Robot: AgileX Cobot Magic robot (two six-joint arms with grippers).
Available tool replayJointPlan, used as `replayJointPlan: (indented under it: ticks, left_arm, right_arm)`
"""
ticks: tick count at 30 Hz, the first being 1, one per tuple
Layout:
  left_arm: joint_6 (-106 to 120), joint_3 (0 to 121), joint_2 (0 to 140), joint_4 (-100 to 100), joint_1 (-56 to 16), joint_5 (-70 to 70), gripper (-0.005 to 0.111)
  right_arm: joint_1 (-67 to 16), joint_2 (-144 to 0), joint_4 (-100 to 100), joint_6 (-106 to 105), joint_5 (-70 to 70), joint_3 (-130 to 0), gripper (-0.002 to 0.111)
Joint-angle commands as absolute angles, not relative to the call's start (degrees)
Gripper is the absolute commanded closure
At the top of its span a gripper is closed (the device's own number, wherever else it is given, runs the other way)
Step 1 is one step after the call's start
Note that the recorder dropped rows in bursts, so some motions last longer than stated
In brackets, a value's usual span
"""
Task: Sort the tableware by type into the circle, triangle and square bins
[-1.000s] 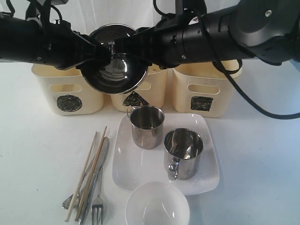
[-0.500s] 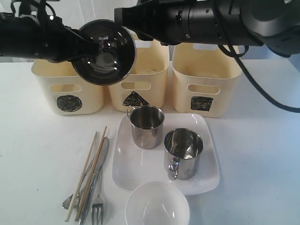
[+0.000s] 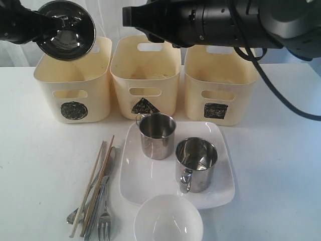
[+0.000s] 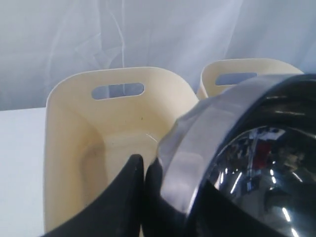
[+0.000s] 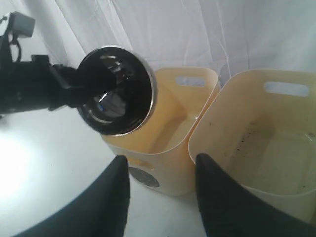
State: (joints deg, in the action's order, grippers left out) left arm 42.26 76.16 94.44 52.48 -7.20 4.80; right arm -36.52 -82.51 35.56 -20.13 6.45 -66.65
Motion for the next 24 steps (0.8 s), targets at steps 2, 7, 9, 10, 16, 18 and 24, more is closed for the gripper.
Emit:
replayJointPlan:
  ticks: [2, 7, 9, 10, 16, 18, 24]
  left_arm:
    - [41.6, 82.3, 101.7, 53.7, -7.0, 1.8, 0.107]
    - [41.2, 85.6, 106.4, 53.7, -6.3, 3.8, 0.098]
    - [39.8, 86.7, 107.9, 53.7, -5.8, 6.0, 0.086]
    - [38.8, 87.1, 108.5, 53.7, -5.7, 6.6, 0.08]
    - [36.0, 88.5, 109.5, 53.8, -5.3, 9.4, 0.056]
    - [36.0, 89.8, 109.1, 53.8, -5.3, 13.7, 0.056]
    - [36.3, 90.7, 101.2, 46.5, -5.3, 33.9, 0.106]
  right_arm:
    - [-36.5, -81.8, 34.5, -20.8, 10.6, -66.8, 0.067]
    - [-36.5, -81.6, 30.9, -20.8, 14.1, -66.8, 0.067]
    - [-36.5, -81.4, 30.1, -20.8, 15.0, -66.8, 0.067]
    - [-36.5, -81.3, 30.0, -20.8, 15.1, -66.8, 0.067]
    - [-36.5, -81.1, 29.7, -20.8, 15.1, -66.8, 0.067]
    - [-36.5, -81.1, 28.1, -20.8, 15.8, -66.8, 0.067]
    - [-30.8, -82.1, 22.2, -13.7, 29.2, -66.8, 0.067]
